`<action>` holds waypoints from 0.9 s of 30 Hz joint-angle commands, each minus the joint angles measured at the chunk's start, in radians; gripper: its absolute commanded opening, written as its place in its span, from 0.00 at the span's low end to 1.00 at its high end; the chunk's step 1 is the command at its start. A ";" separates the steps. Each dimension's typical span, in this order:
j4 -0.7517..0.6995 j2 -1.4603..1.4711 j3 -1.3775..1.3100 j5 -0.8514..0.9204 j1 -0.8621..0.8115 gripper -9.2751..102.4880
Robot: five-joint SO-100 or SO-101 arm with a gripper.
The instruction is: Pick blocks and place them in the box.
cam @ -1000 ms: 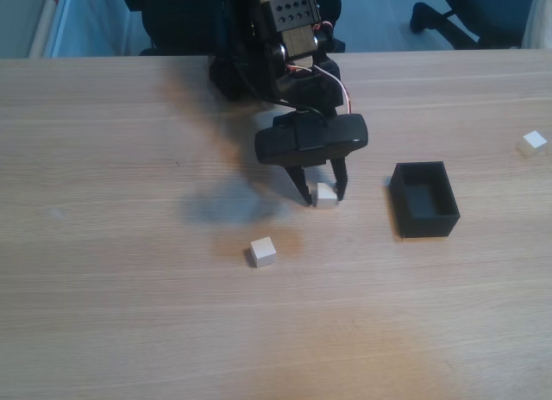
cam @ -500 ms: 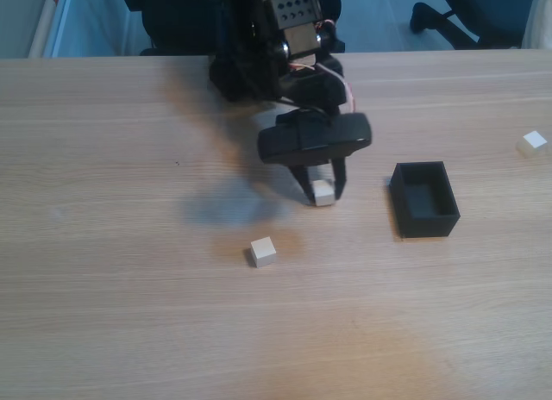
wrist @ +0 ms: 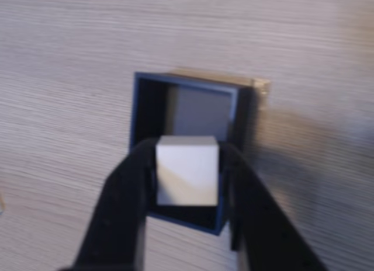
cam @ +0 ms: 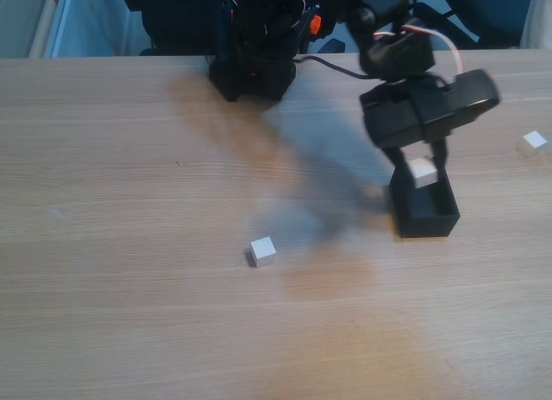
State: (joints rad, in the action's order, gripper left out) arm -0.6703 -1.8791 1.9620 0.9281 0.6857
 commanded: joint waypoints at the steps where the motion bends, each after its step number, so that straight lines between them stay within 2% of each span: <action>1: -0.029 0.028 -0.117 -0.014 0.037 0.08; 4: -0.031 0.054 -0.129 -0.015 0.049 0.08; 10: -0.014 0.058 -0.104 0.028 0.026 0.18; 16: -0.015 0.048 -0.075 0.049 -0.002 0.21; 22: -0.040 -0.041 0.003 0.026 -0.072 0.08; 27: -0.037 -0.242 0.245 0.127 -0.186 0.08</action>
State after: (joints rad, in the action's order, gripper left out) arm -0.7087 -1.9880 2.1108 1.0078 0.5492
